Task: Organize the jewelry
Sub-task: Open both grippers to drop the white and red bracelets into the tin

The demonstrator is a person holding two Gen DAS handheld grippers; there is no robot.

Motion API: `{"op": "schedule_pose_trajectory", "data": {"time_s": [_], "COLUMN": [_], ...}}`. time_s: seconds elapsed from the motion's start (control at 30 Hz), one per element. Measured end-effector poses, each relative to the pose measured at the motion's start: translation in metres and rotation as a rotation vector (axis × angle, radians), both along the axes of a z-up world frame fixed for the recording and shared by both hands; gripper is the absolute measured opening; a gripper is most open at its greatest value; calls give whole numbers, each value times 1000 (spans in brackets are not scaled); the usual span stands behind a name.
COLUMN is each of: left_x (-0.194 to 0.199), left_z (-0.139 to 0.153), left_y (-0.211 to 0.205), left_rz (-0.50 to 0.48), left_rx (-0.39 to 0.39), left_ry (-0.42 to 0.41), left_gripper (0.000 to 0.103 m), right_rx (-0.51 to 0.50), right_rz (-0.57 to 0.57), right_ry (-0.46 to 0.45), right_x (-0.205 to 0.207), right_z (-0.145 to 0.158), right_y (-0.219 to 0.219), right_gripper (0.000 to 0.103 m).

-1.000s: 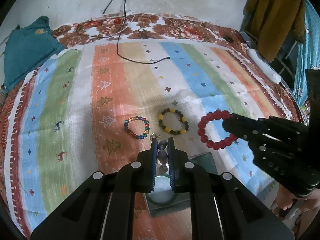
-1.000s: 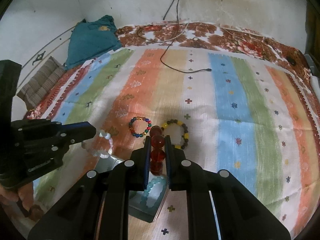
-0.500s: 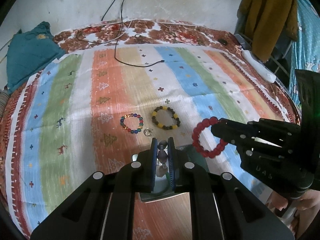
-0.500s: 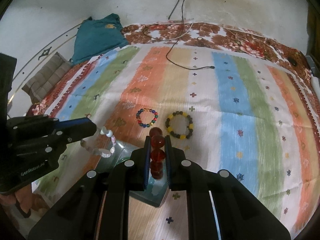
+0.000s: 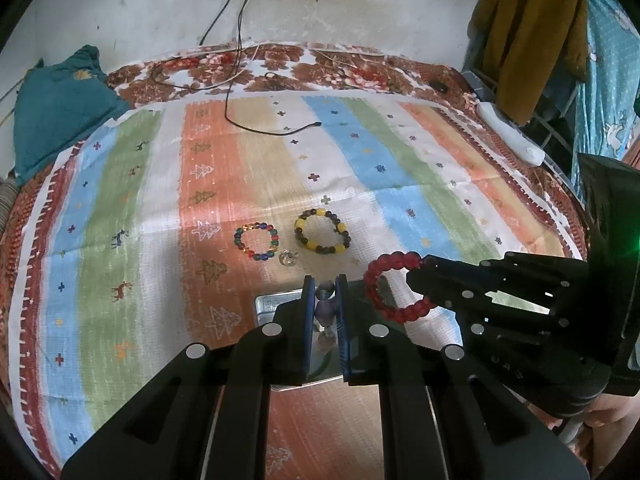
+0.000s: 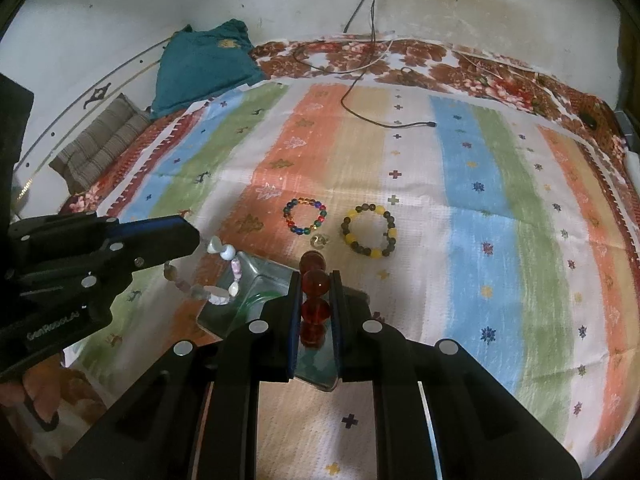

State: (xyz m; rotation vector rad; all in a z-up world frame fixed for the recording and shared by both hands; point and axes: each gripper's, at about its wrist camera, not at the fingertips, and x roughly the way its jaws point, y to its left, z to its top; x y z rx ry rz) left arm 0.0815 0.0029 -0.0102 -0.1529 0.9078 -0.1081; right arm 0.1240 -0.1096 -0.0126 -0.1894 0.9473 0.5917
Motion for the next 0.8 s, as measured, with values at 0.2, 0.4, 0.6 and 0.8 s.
{"op": "schedule_pose_trajectory", "data": {"time_s": [0.2,0.4,0.6,0.8], "left_x": [1,4,9,19], "left_z": [0,-5,-10,-21], "left_y": [0,3,7,8], "left_rz": [-1,34,43,45], "left_rx": [-3,36,43,71], "left_ry": [11,40,56,93], "left_gripper": [10,26,39,48], "right_rx": [-8,-16,-42,-74], "right_rz": [-3,-74,-123,-147], "right_ry": [23,40,75,97], "right_x": [-2,10,27,42], "right_z": [-5,-7,-15,-24], "right_y": [0,-12,-21,-23], "right_gripper": [14,28,36,42]}}
